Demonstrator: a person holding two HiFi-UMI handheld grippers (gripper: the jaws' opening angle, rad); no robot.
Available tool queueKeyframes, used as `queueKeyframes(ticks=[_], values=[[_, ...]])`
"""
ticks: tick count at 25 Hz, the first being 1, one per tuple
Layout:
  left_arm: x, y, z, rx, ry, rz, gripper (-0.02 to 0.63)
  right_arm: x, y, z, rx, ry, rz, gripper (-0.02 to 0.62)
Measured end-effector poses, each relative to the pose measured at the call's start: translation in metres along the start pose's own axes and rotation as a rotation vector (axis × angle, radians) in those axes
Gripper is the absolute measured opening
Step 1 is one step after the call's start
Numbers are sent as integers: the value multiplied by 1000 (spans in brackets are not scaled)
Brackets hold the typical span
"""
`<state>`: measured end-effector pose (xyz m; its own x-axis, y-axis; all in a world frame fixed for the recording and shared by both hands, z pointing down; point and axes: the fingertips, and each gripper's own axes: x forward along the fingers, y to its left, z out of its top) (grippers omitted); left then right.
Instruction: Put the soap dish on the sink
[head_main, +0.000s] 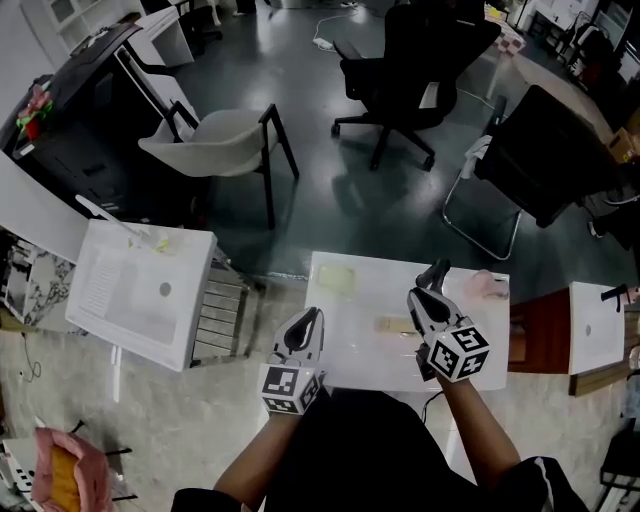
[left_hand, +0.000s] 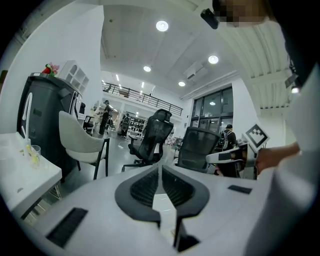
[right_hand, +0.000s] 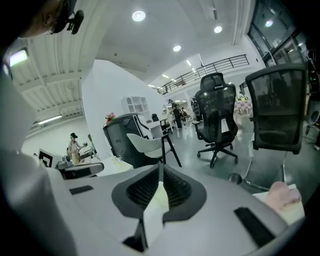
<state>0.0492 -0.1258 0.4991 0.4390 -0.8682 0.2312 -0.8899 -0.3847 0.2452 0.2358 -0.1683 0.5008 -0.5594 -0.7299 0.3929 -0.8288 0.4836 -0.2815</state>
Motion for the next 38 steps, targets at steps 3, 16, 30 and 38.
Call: queueKeyframes(ticks=[3, 16, 30, 38], values=[[2, -7, 8, 20, -13, 1, 28, -16, -3, 3, -14, -30, -39, 8], [0, -20, 30, 119, -35, -14, 28, -48, -2, 31, -59, -180, -98, -1], [1, -8, 33, 145, -37, -14, 28, -54, -6, 32, -118, -204, -203, -2], [-2, 1, 41, 128, -69, 25, 28, -46, -4, 36, -112, -209, -201, -2]])
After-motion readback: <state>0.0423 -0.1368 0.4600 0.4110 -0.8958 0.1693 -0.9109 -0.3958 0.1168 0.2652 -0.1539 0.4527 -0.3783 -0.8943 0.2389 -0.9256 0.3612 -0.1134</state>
